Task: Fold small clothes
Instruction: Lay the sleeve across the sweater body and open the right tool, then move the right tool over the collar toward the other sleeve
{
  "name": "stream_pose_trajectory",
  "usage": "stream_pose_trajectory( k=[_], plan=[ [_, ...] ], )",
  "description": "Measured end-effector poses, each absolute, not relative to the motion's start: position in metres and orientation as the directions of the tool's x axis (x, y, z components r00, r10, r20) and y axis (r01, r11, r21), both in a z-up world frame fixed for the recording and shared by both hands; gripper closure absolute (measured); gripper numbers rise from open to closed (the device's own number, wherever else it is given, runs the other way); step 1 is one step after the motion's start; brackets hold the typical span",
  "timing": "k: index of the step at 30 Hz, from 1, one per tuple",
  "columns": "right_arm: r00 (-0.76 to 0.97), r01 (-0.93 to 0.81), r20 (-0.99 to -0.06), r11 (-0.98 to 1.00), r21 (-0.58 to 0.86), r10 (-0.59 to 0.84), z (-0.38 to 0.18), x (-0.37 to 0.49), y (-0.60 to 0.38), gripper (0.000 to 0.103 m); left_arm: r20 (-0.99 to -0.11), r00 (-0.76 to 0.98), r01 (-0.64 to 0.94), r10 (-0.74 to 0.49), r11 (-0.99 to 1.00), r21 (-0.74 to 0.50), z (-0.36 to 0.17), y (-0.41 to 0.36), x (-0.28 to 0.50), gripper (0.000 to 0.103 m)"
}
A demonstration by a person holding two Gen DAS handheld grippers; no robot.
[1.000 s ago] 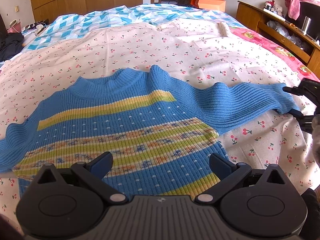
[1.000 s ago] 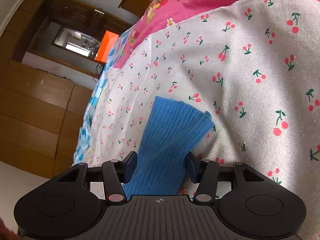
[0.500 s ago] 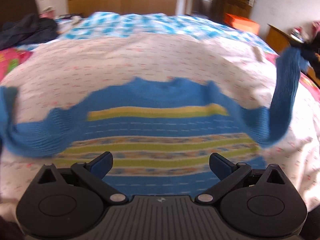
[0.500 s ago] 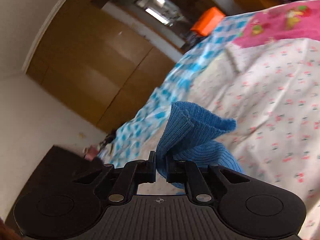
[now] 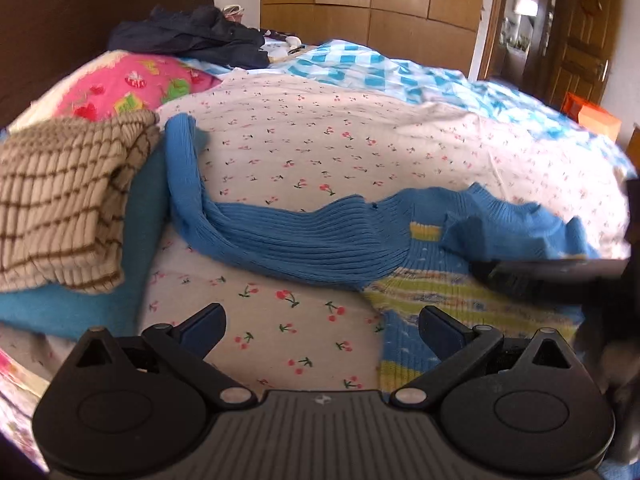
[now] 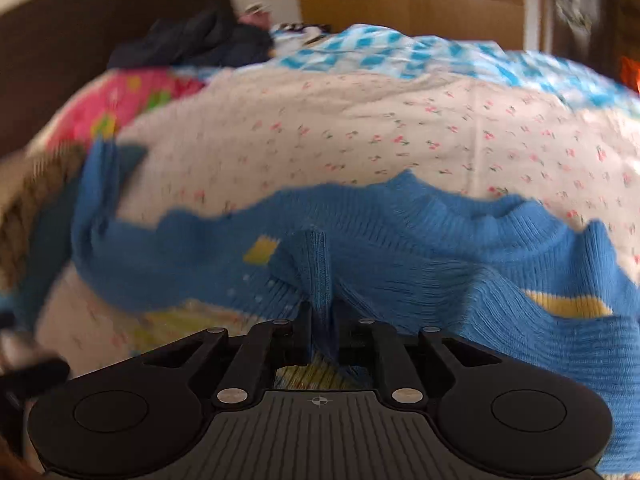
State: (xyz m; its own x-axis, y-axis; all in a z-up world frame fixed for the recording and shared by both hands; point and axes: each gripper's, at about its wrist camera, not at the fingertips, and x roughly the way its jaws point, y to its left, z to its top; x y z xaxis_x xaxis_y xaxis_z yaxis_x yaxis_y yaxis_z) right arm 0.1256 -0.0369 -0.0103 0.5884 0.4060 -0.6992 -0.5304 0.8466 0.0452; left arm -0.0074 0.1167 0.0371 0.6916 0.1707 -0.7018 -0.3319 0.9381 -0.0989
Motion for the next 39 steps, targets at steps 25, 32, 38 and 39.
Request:
stream_pose_trajectory(
  k=[25, 32, 38, 39],
  plan=[
    [0.56, -0.542, -0.674, 0.828, 0.141, 0.481, 0.005, 0.129, -0.009, 0.089, -0.675, 0.728, -0.349, 0.12, 0.912, -0.215, 0.034, 0.128, -0.014, 0.0],
    [0.513, -0.546, -0.662, 0.803, 0.239, 0.546, 0.008, 0.128, -0.021, 0.078, -0.68, 0.722, -0.359, 0.125, 0.908, -0.215, 0.032, 0.129, -0.013, 0.0],
    [0.593, -0.479, -0.611, 0.84, 0.255, 0.524, 0.025, 0.129, -0.058, 0.069, -0.682, 0.718, -0.348, 0.139, 0.92, -0.18, 0.031, 0.122, -0.01, 0.0],
    [0.61, -0.456, -0.613, 0.855, 0.247, 0.502, 0.025, 0.131, -0.065, 0.069, -0.683, 0.717, -0.348, 0.142, 0.921, -0.174, 0.031, 0.122, -0.01, 0.0]
  ],
)
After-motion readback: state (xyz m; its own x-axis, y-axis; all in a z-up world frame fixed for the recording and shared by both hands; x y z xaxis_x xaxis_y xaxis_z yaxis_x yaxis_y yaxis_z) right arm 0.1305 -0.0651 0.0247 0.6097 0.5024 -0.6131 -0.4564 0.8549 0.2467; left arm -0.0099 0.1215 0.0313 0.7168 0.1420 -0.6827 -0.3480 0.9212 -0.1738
